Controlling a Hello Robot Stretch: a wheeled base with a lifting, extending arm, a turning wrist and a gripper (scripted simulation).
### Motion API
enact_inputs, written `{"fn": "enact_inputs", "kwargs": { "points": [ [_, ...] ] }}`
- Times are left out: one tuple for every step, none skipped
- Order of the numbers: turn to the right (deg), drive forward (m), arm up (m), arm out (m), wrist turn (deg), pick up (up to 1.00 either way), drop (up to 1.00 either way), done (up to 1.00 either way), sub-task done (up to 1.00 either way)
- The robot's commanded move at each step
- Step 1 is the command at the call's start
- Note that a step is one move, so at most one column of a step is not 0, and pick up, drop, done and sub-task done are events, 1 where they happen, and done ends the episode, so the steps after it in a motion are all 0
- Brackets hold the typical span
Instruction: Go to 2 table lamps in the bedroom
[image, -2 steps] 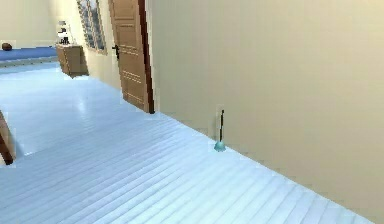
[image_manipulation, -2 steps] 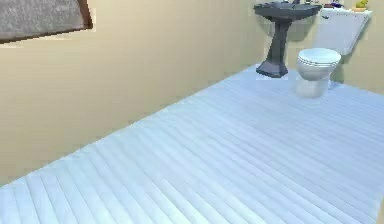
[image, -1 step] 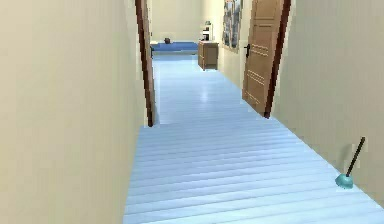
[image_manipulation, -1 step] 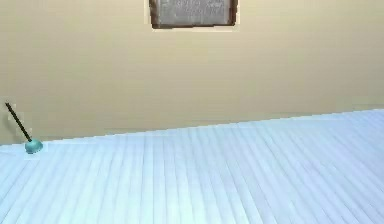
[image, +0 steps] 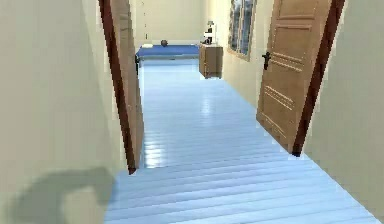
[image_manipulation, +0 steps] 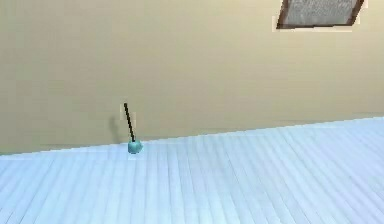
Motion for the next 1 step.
{"fn": "enact_inputs", "kwargs": {
  "points": [
    [0.0,1.00,0.00,0.00,0.0,0.00,0.00,0.00,0.00]
  ]
}}
